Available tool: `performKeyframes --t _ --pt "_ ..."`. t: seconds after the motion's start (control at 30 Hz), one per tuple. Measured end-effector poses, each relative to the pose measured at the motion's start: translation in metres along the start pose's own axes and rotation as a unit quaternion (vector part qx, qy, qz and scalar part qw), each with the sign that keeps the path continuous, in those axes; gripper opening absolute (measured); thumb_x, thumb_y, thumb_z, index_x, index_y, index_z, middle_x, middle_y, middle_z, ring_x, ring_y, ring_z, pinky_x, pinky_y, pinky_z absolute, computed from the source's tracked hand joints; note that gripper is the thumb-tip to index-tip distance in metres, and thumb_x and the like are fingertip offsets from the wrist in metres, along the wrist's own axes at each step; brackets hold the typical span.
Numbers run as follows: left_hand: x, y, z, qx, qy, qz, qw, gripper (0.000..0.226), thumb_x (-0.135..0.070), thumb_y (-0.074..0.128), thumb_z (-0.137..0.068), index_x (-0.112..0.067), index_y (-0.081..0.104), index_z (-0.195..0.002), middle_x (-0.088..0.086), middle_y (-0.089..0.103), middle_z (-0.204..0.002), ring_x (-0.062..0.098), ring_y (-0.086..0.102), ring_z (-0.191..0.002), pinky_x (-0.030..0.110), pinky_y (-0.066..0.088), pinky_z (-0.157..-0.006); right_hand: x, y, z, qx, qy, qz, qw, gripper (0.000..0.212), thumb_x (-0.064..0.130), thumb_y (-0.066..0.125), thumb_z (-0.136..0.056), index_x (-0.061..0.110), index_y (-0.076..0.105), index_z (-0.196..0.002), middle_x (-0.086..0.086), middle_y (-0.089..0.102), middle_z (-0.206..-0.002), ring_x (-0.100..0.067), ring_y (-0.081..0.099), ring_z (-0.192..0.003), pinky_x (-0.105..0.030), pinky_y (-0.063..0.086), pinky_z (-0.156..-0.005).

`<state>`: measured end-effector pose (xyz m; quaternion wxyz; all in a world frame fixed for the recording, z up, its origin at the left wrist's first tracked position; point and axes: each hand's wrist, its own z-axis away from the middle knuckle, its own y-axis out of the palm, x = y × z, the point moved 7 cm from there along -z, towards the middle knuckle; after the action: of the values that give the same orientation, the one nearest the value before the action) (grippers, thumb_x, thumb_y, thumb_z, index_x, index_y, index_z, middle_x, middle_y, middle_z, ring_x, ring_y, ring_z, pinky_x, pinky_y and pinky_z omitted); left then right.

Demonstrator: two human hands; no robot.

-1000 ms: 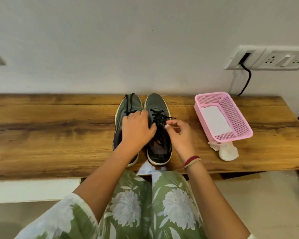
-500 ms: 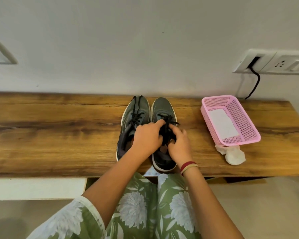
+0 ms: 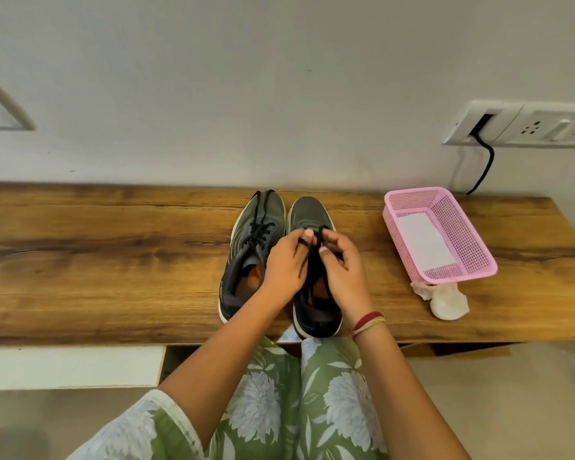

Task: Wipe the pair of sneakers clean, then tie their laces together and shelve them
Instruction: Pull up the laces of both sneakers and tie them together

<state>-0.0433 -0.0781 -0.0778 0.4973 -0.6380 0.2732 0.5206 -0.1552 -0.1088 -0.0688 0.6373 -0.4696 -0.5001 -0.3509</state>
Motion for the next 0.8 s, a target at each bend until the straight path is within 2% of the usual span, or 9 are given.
performKeyframes --t 0.1,0.2,0.3,0.5,0.63,0.73,0.8 --pt "0.000 -0.004 -0.003 -0.023 -0.053 0.058 0.997 0.030 -0.032 0.038 -0.102 -0.018 0.056 -0.083 -0.003 0.056 -0.072 0.019 0.058 -0.074 0.031 0.043 -0.067 0.014 0.005 -0.009 0.029 -0.033 -0.002 0.999 0.016 0.008 0.056 -0.091 0.021 0.062 -0.098 0.007 0.063 -0.097 -0.007 0.059 -0.096 -0.015 0.046 -0.084" --pt "-0.004 -0.008 -0.004 -0.036 -0.071 0.072 0.994 0.029 -0.035 0.036 -0.102 -0.020 0.058 -0.091 0.000 0.061 -0.082 0.021 0.061 -0.084 0.041 0.051 -0.076 0.017 0.003 -0.015 0.004 -0.029 -0.032 0.999 0.013 0.008 0.063 -0.087 0.021 0.063 -0.085 0.000 0.065 -0.087 -0.012 0.062 -0.085 -0.021 0.049 -0.077" --pt "-0.018 -0.012 -0.006 -0.048 -0.069 0.098 0.992 0.026 -0.034 0.035 -0.102 -0.023 0.057 -0.095 0.010 0.066 -0.094 0.024 0.065 -0.090 0.050 0.054 -0.082 0.025 0.001 -0.014 -0.015 -0.035 -0.073 0.997 0.009 0.010 0.064 -0.086 0.019 0.063 -0.088 -0.004 0.066 -0.091 -0.016 0.063 -0.087 -0.026 0.053 -0.076" --pt "-0.066 -0.028 -0.013 -0.071 -0.014 0.115 0.991 0.032 -0.032 0.037 -0.102 -0.027 0.057 -0.077 0.011 0.066 -0.088 0.028 0.067 -0.088 0.054 0.055 -0.076 0.061 -0.007 -0.017 -0.047 -0.071 -0.137 0.987 0.011 0.012 0.066 -0.085 0.021 0.064 -0.090 -0.008 0.068 -0.095 -0.023 0.065 -0.092 -0.043 0.056 -0.079" --pt "-0.102 -0.040 -0.018 -0.062 0.030 0.113 0.991 0.031 -0.042 0.038 -0.094 -0.025 0.058 -0.077 0.018 0.066 -0.089 0.033 0.066 -0.088 0.057 0.054 -0.078 0.099 -0.019 -0.017 -0.040 -0.115 -0.157 0.980 0.010 0.009 0.064 -0.086 0.018 0.063 -0.091 -0.007 0.067 -0.093 -0.025 0.064 -0.091 -0.043 0.056 -0.079" --pt "-0.121 -0.045 -0.021 -0.042 0.037 0.092 0.994 0.036 -0.032 0.037 -0.101 -0.016 0.059 -0.078 0.019 0.068 -0.086 0.032 0.067 -0.085 0.054 0.055 -0.078 0.119 -0.024 -0.017 -0.026 -0.128 -0.162 0.978 0.011 0.007 0.064 -0.087 0.017 0.062 -0.092 -0.005 0.066 -0.093 -0.026 0.064 -0.091 -0.044 0.056 -0.080" --pt "-0.128 -0.047 -0.023 -0.033 0.018 0.087 0.995 0.038 -0.030 0.037 -0.103 -0.014 0.058 -0.076 0.015 0.066 -0.079 0.033 0.067 -0.083 0.051 0.056 -0.077 0.124 -0.026 -0.014 -0.003 -0.140 -0.169 0.976 0.015 0.005 0.062 -0.088 0.016 0.061 -0.097 -0.004 0.065 -0.095 -0.022 0.063 -0.093 -0.041 0.055 -0.082"
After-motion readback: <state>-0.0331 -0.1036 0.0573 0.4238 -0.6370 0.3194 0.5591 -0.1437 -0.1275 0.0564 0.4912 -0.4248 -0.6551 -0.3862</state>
